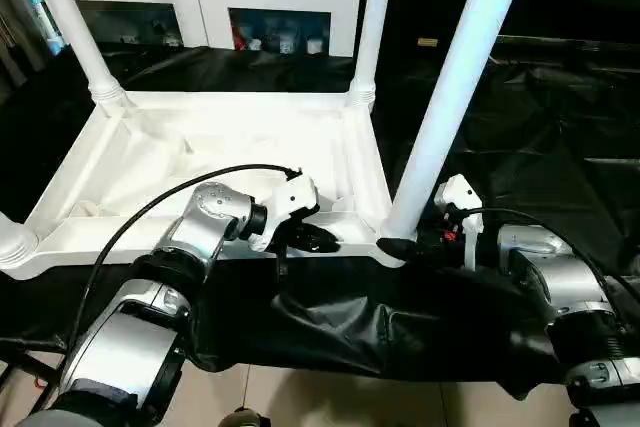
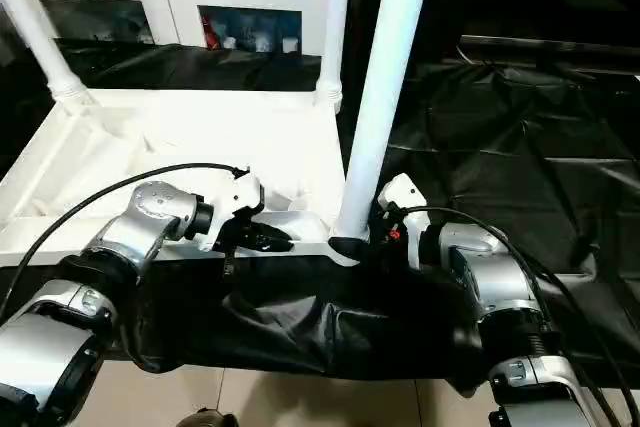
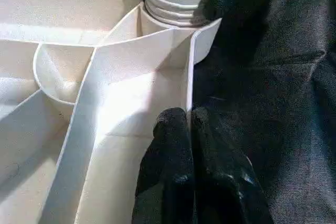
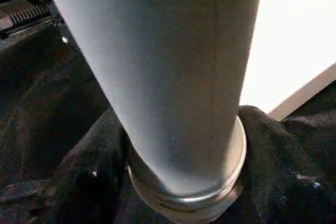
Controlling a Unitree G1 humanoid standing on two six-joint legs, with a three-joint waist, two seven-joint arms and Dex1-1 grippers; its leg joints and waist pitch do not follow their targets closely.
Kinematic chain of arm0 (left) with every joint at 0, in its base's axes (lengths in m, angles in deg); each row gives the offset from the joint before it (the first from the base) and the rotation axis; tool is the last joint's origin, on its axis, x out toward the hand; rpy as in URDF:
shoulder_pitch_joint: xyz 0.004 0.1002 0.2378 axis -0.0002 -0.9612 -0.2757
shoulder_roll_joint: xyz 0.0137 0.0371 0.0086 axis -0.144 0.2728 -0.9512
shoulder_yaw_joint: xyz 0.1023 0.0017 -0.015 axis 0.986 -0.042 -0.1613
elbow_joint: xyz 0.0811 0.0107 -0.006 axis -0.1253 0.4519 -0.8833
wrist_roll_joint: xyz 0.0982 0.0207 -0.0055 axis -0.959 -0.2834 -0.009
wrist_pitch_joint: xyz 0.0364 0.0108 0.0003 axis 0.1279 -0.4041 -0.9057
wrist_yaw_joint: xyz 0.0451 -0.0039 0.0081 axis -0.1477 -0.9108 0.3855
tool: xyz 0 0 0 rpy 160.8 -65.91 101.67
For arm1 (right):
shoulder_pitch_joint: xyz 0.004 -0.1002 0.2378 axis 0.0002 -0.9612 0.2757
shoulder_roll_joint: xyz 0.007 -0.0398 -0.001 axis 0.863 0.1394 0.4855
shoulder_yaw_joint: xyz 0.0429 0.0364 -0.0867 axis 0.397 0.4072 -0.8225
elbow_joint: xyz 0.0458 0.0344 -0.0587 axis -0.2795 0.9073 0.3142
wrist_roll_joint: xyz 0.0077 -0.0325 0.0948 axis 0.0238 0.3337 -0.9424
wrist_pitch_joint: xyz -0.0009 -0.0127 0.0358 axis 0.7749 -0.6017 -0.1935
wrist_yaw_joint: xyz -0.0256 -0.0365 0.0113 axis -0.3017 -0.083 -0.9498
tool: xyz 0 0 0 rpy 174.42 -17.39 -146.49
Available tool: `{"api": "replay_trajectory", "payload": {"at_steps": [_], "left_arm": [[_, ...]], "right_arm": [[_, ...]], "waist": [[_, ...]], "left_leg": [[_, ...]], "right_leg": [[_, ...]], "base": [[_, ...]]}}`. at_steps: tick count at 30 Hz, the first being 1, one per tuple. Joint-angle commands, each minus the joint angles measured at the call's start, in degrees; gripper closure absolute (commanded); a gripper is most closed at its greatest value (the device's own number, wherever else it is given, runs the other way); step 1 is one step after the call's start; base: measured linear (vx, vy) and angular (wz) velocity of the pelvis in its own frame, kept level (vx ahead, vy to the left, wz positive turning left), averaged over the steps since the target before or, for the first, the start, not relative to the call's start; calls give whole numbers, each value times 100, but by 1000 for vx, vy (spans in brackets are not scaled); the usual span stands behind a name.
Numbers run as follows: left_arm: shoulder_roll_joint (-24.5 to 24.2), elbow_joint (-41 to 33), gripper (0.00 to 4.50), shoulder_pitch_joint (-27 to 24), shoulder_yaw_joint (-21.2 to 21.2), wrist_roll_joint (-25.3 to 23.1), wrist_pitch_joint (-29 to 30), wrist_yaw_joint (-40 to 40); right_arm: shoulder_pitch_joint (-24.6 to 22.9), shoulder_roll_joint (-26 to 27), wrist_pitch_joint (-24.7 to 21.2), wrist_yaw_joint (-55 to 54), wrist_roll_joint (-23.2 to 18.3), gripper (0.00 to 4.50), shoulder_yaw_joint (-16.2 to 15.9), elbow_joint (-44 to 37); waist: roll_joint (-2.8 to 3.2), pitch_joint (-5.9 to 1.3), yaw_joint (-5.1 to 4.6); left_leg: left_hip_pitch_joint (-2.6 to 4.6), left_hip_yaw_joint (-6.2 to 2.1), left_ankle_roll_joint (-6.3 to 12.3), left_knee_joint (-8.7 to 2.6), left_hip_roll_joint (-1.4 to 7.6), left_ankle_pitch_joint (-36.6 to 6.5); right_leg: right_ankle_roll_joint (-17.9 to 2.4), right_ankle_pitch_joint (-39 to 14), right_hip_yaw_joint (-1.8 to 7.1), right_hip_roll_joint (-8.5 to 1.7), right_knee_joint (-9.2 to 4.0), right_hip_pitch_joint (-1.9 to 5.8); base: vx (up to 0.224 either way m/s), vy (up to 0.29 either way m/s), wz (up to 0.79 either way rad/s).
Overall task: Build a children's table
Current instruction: Rotate leg to tighten
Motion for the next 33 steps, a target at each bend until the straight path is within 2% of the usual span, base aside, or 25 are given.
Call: {"api": "replay_trajectory", "payload": {"at_steps": [1,2,4,5,6,7,8,9,10,11,14,15,17,18,20,21,23,24,25,26,27,31,33], "left_arm": [[207,-223,450,91,-104,158,53,-447],[207,-223,450,91,-104,158,53,-447],[321,-211,450,112,-142,125,201,-783],[336,-207,450,116,-144,119,218,-823],[408,-194,450,126,-147,82,287,-1002],[427,-189,450,130,-147,72,303,-1050],[554,-178,450,150,-155,36,402,-1301],[554,-178,450,150,-155,36,402,-1301],[654,-184,450,167,-165,25,482,-1466],[725,-190,450,182,-171,13,527,-1583],[989,-220,450,233,-204,-4,670,-2024],[1186,-313,450,225,-188,15,765,-2212],[1290,-399,450,194,-173,39,810,-2244],[1327,-449,450,168,-151,51,809,-2199],[1346,-504,450,136,-105,42,811,-2201],[1336,-519,450,123,-91,41,799,-2202],[1303,-530,450,106,-78,41,773,-2157],[1272,-539,450,91,-64,28,753,-2115],[1182,-542,450,61,-21,-5,689,-1975],[1178,-542,450,60,-19,-6,687,-1968],[1094,-543,450,39,13,-29,672,-1873],[962,-611,450,12,33,-8,675,-1657],[722,-643,450,-20,90,35,565,-1168]], "right_arm": [[-144,503,-112,236,-127,172,-504,-185],[-144,503,-112,236,-127,175,-504,-185],[2,754,143,-493,18,176,-285,170],[26,789,179,-596,38,176,-255,226],[147,933,339,-1082,118,177,-114,497],[182,969,383,-1211,138,177,-76,573],[396,1177,650,-1973,195,178,184,1019],[396,1177,650,-1973,195,178,184,1019],[551,1308,669,-2459,160,178,388,1303],[637,1382,683,-2670,151,178,461,1440],[933,1637,729,-3358,131,178,681,1900],[1139,1796,772,-3676,142,178,754,2204],[1242,1874,888,-3793,193,178,744,2339],[1291,1909,927,-3781,177,178,757,2376],[1409,1972,1009,-3748,114,178,844,2496],[1464,1988,1044,-3703,81,122,883,2559],[1494,1969,1100,-3615,102,106,858,2583],[1527,1944,1181,-3569,151,99,824,2630],[1499,1841,1283,-3269,276,99,654,2593],[1496,1836,1287,-3252,282,74,645,2589],[1433,1713,1341,-2773,292,74,520,2526],[1258,1524,1406,-2075,287,74,354,2289],[933,1174,1439,-1085,252,74,77,1878]], "waist": [[-34,-383,-36],[-32,-384,-38],[-26,-380,-58],[-22,-372,-84],[-34,-364,-117],[-22,-351,-171],[-44,-351,-213],[-29,-353,-241],[-63,-351,-277],[-46,-356,-290],[-52,-374,-333],[-50,-390,-339],[-51,-400,-333],[-61,-407,-321],[-64,-416,-319],[-59,-415,-315],[-56,-409,-322],[-35,-399,-323],[-28,-397,-316],[-24,-401,-313],[-4,-407,-309],[-17,-406,-278],[-29,-397,-239]], "left_leg": [[163,-75,176,-398,170,-1420],[160,-74,174,-396,168,-1416],[162,-72,136,-401,166,-1439],[175,-81,72,-411,163,-1570],[171,-98,13,-427,149,-1687],[180,-104,-44,-436,151,-1812],[176,-116,-67,-438,140,-1897],[183,-118,-98,-433,146,-1935],[174,-130,-100,-443,138,-1939],[175,-129,-90,-440,136,-1932],[162,-111,-1,-422,132,-1708],[131,-108,63,-407,126,-1484],[140,-92,114,-389,123,-1361],[119,-82,231,-373,114,-1200],[119,-77,305,-362,115,-1117],[121,-73,393,-357,115,-1049],[123,-72,415,-359,116,-1076],[139,-69,395,-362,122,-1181],[144,-69,363,-366,125,-1241],[139,-74,337,-370,130,-1254],[139,-75,345,-368,126,-1251],[126,-65,442,-355,134,-1188],[126,-63,460,-357,145,-1225]], "right_leg": [[-1300,-1098,156,-262,-430,223],[-1303,-1085,158,-265,-426,225],[-1291,-1136,162,-268,-431,208],[-1278,-1321,165,-280,-452,183],[-1222,-1555,155,-279,-475,197],[-1198,-1727,164,-282,-490,170],[-1146,-1913,156,-282,-515,181],[-1159,-1968,165,-296,-506,157],[-1109,-2057,154,-286,-529,169],[-1124,-2028,160,-284,-518,163],[-1179,-1677,165,-265,-501,176],[-1259,-1363,167,-270,-457,209],[-1297,-1146,163,-258,-446,208],[-1351,-855,162,-255,-419,237],[-1394,-672,161,-250,-400,245],[-1447,-526,157,-248,-391,256],[-1468,-563,153,-245,-397,252],[-1470,-709,155,-251,-416,239],[-1456,-805,158,-251,-425,238],[-1449,-785,156,-247,-423,249],[-1471,-674,152,-238,-412,255],[-1535,-494,145,-241,-391,275],[-1524,-575,136,-235,-394,282]], "base": [[0,0,0],[0,0,0],[0,0,0],[0,0,0],[0,0,0],[0,0,0],[0,0,0],[0,0,0],[0,0,0],[0,0,0],[0,0,0],[0,0,0],[0,0,0],[0,0,0],[0,0,0],[0,0,0],[0,0,0],[0,0,0],[0,0,0],[0,0,0],[0,0,0],[0,0,0],[0,0,0]]}}
